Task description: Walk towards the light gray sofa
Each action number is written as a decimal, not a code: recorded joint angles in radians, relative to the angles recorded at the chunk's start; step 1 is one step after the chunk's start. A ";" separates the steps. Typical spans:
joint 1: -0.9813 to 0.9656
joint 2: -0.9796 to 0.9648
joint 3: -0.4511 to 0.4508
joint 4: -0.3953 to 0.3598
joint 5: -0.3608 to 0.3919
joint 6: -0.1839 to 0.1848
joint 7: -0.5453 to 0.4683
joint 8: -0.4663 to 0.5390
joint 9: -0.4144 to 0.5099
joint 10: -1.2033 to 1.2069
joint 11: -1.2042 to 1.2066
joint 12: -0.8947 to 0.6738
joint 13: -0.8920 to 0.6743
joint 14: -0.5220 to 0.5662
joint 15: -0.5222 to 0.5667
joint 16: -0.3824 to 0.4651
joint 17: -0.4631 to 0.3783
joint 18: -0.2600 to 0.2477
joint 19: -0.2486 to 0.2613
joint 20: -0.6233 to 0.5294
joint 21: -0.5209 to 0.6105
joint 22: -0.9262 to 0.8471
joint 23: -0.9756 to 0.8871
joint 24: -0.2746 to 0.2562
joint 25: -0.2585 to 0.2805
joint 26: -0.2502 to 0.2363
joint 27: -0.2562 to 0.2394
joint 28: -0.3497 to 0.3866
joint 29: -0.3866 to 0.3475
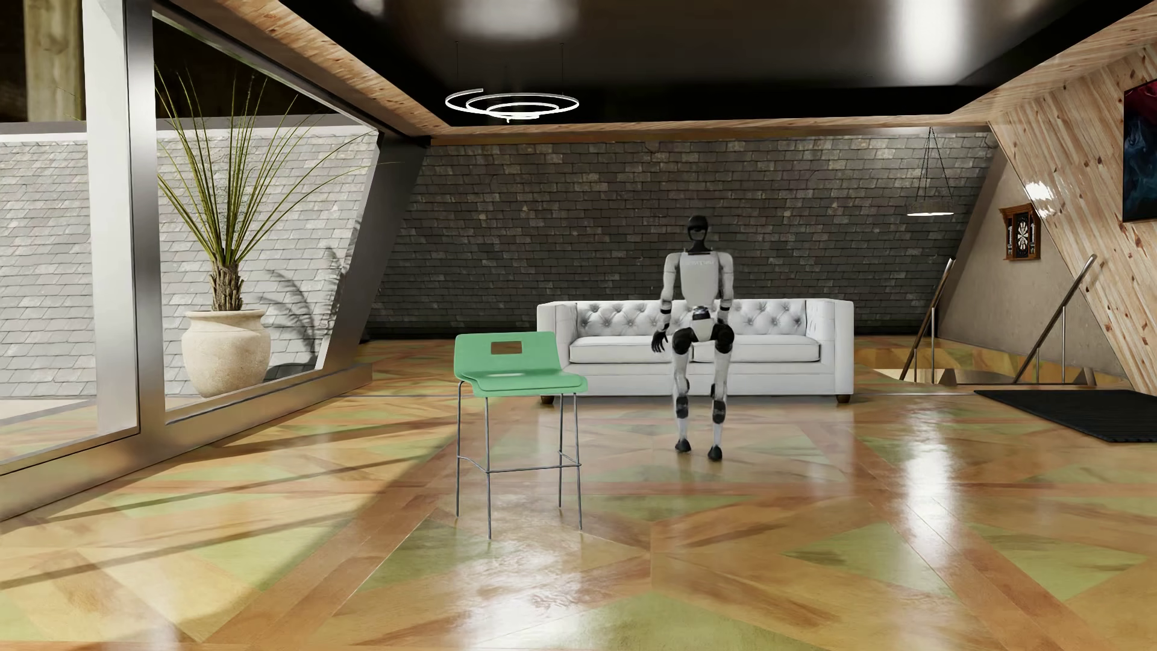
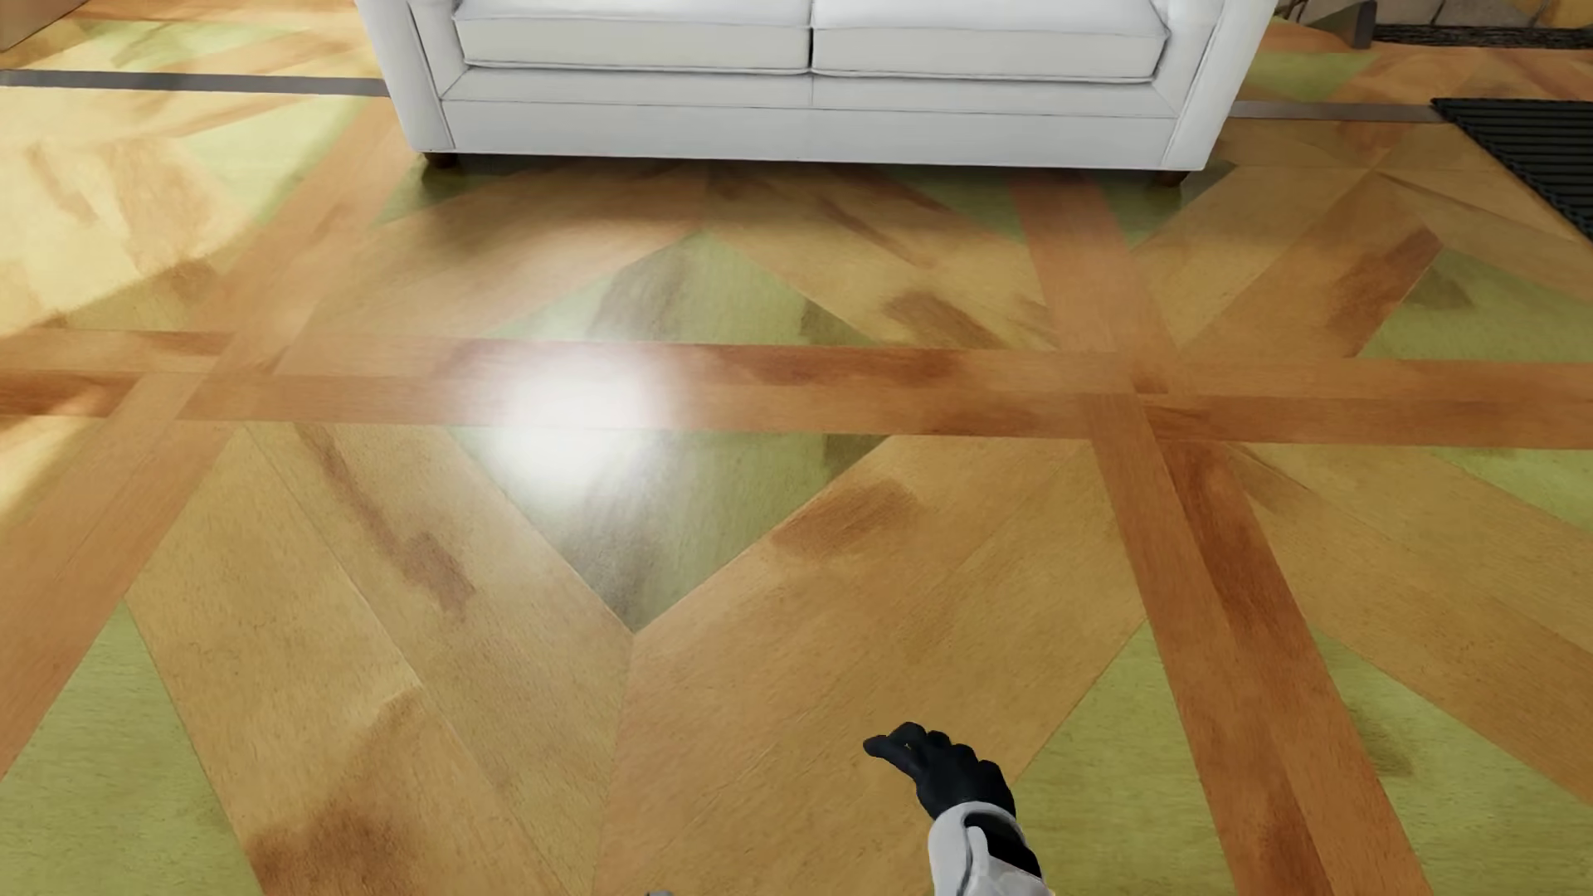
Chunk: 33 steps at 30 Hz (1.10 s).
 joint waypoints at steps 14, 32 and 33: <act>0.234 -0.195 0.054 -0.246 -0.268 -0.158 0.163 0.077 -0.019 -0.218 0.851 -0.065 0.154 -0.013 0.401 -0.112 -0.136 0.132 0.285 0.032 0.200 0.103 0.047 0.092 -0.068 0.002 0.021 -0.059 0.050; 0.559 -0.335 -0.074 -0.196 -0.133 -0.089 -0.074 -0.047 -0.029 0.213 -0.051 -0.185 0.303 0.330 0.301 -0.033 -0.031 -0.180 0.003 -0.094 -0.004 0.137 0.105 0.082 -0.022 -0.015 0.078 -0.050 0.071; 0.470 -0.311 -0.077 -0.131 -0.116 -0.075 -0.026 -0.072 -0.026 0.370 -0.034 -0.174 0.279 0.437 0.263 -0.012 -0.025 -0.181 -0.013 -0.115 -0.002 0.141 0.097 0.093 -0.033 -0.024 0.061 -0.092 0.070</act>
